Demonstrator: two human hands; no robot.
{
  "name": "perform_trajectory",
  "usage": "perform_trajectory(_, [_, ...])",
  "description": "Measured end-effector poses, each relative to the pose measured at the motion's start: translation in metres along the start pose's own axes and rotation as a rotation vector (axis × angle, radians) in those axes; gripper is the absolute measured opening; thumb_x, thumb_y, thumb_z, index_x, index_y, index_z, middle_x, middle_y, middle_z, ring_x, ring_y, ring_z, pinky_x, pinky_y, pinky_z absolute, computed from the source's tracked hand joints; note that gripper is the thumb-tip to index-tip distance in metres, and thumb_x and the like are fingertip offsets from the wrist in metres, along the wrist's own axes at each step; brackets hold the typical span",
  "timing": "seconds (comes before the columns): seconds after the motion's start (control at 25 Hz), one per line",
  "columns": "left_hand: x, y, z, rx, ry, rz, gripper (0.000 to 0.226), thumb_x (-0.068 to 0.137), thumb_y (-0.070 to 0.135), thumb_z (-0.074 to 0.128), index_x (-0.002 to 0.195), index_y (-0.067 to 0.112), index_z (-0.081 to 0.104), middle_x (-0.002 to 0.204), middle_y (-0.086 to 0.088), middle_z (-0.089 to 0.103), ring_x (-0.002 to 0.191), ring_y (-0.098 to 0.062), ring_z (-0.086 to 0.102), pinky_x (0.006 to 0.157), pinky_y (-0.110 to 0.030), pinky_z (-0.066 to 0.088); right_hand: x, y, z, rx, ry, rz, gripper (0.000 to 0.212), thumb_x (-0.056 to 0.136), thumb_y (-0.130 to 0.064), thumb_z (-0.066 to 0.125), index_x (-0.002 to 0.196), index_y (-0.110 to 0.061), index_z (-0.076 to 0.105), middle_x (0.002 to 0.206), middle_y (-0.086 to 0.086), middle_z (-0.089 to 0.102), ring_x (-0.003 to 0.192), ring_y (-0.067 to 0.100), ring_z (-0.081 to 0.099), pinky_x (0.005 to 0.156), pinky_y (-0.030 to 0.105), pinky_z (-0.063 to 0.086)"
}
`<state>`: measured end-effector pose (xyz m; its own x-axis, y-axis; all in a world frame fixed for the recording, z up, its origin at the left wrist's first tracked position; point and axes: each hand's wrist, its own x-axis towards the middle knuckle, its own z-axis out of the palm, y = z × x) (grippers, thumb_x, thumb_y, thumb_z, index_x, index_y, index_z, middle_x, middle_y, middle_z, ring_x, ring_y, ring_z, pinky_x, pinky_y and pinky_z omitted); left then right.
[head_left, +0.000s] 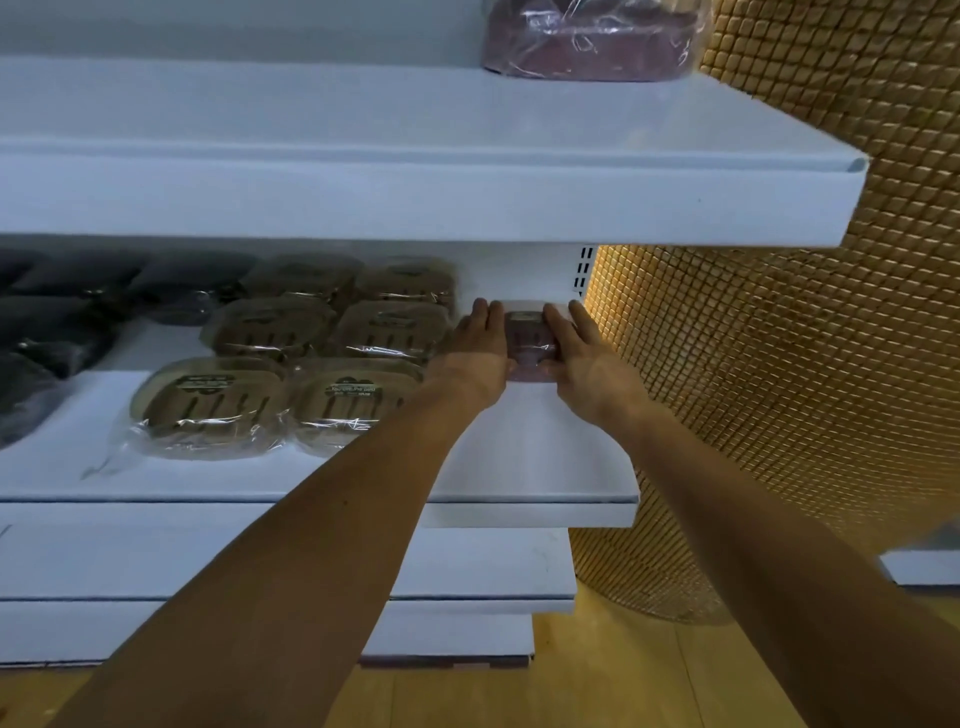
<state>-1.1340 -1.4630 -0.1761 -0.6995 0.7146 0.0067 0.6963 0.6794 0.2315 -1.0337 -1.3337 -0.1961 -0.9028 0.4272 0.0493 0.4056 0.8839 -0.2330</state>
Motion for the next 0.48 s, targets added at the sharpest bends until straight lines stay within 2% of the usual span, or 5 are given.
perform_trajectory(0.12, [0.020,0.003,0.005,0.011,0.013,-0.038,0.079,0.091,0.016,0.067,0.152,0.012,0.017,0.153,-0.007,0.023,0.134,-0.031,0.040,0.102,-0.047,0.046,0.011,0.003,-0.001,0.031,0.039,0.039,0.079,0.095,-0.010,0.048,0.155,-0.034,0.003,0.164,-0.002,-0.005,0.136,0.033,0.040,0.092,0.048,0.052])
perform_trajectory(0.28, [0.043,0.001,0.003,0.047,0.048,-0.013,0.067,0.093,0.022,0.065,0.147,0.009,0.028,0.144,-0.010,0.035,0.122,-0.036,0.050,0.092,-0.045,0.045,0.026,0.003,0.000,0.021,0.055,0.101,0.082,0.097,-0.011,0.051,0.154,-0.041,0.001,0.164,-0.005,-0.008,0.142,0.030,0.034,0.092,0.046,0.053])
perform_trajectory(0.4, [0.055,-0.002,0.002,0.079,0.099,0.018,0.065,0.094,0.024,0.064,0.147,0.007,0.030,0.143,-0.012,0.039,0.121,-0.036,0.051,0.093,-0.045,0.046,0.036,0.001,0.004,-0.015,0.072,0.150,0.080,0.099,-0.015,0.049,0.153,-0.044,-0.003,0.164,-0.006,-0.011,0.141,0.028,0.036,0.083,0.046,0.055])
perform_trajectory(0.48, [0.062,-0.003,0.003,0.092,0.146,0.045,0.059,0.095,0.025,0.063,0.144,0.006,0.035,0.139,-0.013,0.042,0.117,-0.034,0.054,0.091,-0.043,0.047,0.044,0.004,0.006,-0.064,0.117,0.140,0.079,0.099,-0.016,0.049,0.153,-0.042,-0.004,0.164,-0.002,-0.009,0.135,0.030,0.044,0.075,0.044,0.055])
